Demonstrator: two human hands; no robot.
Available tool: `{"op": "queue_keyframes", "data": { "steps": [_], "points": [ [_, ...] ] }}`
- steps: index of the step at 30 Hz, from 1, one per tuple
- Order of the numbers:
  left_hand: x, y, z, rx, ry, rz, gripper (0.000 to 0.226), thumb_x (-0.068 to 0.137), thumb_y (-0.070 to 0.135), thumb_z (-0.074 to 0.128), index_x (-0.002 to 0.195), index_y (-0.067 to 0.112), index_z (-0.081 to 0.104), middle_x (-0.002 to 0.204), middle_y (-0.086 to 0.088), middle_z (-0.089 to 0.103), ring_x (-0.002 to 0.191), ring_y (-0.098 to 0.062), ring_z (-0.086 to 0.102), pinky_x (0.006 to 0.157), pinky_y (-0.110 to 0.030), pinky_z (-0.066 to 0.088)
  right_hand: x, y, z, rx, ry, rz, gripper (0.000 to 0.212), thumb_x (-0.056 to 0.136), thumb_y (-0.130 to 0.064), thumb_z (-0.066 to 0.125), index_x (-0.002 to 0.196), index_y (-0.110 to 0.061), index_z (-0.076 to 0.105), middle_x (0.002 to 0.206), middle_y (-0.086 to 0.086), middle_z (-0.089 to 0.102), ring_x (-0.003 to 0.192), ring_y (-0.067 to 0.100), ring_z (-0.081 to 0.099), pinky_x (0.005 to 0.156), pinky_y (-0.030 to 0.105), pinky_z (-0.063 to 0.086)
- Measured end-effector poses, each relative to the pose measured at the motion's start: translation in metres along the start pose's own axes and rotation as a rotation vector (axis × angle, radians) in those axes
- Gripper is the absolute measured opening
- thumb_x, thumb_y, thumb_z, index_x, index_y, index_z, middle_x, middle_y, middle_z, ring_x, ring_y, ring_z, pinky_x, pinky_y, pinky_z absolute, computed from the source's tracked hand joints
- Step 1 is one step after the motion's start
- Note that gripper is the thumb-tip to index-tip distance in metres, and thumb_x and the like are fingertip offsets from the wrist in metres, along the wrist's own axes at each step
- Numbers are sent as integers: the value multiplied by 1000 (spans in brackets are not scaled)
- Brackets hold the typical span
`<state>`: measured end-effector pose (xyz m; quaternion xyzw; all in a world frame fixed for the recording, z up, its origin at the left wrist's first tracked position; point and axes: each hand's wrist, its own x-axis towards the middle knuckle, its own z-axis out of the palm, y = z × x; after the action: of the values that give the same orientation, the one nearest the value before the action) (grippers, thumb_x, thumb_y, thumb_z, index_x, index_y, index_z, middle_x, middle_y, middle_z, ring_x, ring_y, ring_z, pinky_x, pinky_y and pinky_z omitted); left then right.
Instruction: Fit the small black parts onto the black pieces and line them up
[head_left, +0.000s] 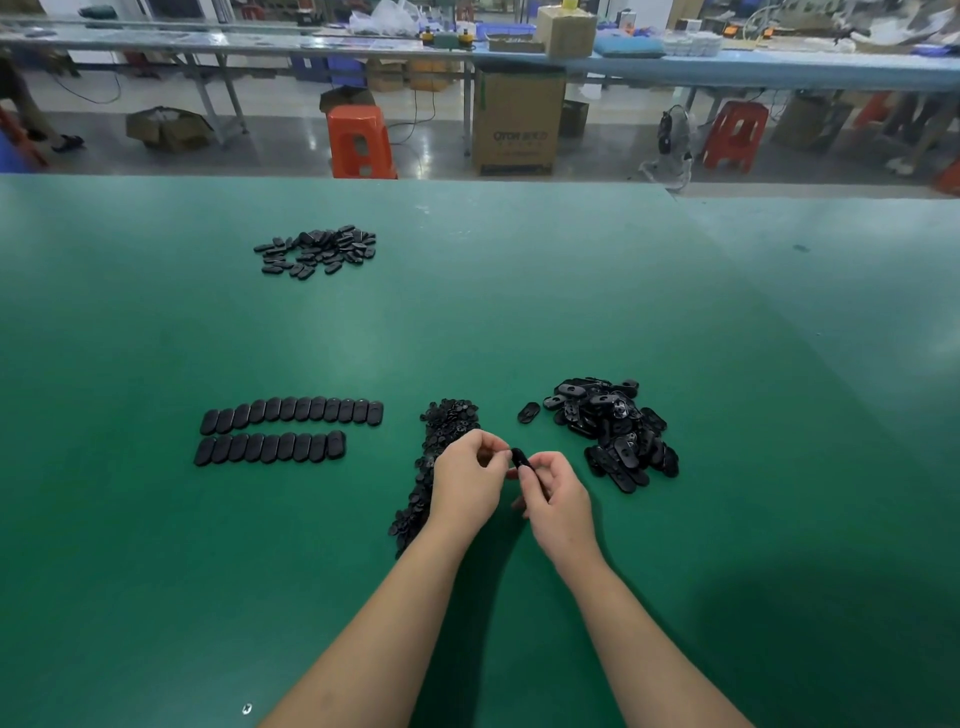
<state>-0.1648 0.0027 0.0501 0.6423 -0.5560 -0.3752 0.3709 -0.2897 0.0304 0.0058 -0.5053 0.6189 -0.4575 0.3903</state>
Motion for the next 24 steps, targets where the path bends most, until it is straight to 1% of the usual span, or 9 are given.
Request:
{"op": "queue_keyframes", "data": {
  "steps": [2,4,6,8,11,15,20,23,24],
  "points": [
    [-1,3,0,-28,-15,22,14,91,17,67,83,27,66,80,11,70,70,11,62,61,-5,42,0,0,0,4,1,7,12,100,-18,59,90,-24,54,82,-8,75,63,17,68,63,39,54],
    [-1,7,0,-35,-38,55,14,91,17,68,83,28,66,80,10,71,73,6,64,64,-6,44,0,0,0,6,-14,20,14,98,-20,61,87,-27,57,79,1,72,70,28,67,68,49,54],
    [-2,10,1,-35,-79,86,15,91,16,67,82,29,67,79,11,71,68,1,63,61,-10,46,0,0,0,-10,-27,20,13,96,-22,64,85,-30,62,77,2,71,74,30,66,70,53,53],
    [-4,12,3,-15,-113,110,17,90,15,66,80,29,66,80,11,70,61,-1,60,58,-14,46,0,0,1,-12,-17,18,14,94,-20,66,86,-31,66,77,-1,72,70,22,63,69,50,54],
    [-7,12,4,26,-86,145,17,89,13,65,80,27,65,79,11,67,54,0,53,56,-11,41,1,0,1,5,15,32,15,96,-16,65,87,-28,68,75,-2,73,64,14,64,68,48,55],
    [-5,7,1,87,-53,105,14,90,13,65,82,25,65,79,12,66,66,1,56,60,-10,40,1,-1,0,12,44,33,13,98,-14,61,91,-23,68,75,-2,74,63,14,70,69,47,60],
    [-4,0,1,145,-75,42,11,91,15,65,84,23,67,80,11,66,72,-2,57,62,-13,39,-1,-3,-1,-29,48,10,20,100,-17,57,94,-34,66,80,-11,74,64,11,71,64,32,59],
    [-5,0,3,146,-70,38,9,91,15,65,86,23,68,80,11,66,73,-1,57,62,-12,40,-1,-5,0,-53,45,-1,24,102,-18,54,96,-38,65,78,-13,73,64,8,69,59,20,52],
    [-5,1,4,148,-68,40,9,91,16,65,86,23,69,80,12,66,73,0,57,62,-12,40,-1,-5,1,-66,47,-4,25,102,-18,53,95,-40,64,76,-14,73,63,6,68,59,19,50]
  ]
}}
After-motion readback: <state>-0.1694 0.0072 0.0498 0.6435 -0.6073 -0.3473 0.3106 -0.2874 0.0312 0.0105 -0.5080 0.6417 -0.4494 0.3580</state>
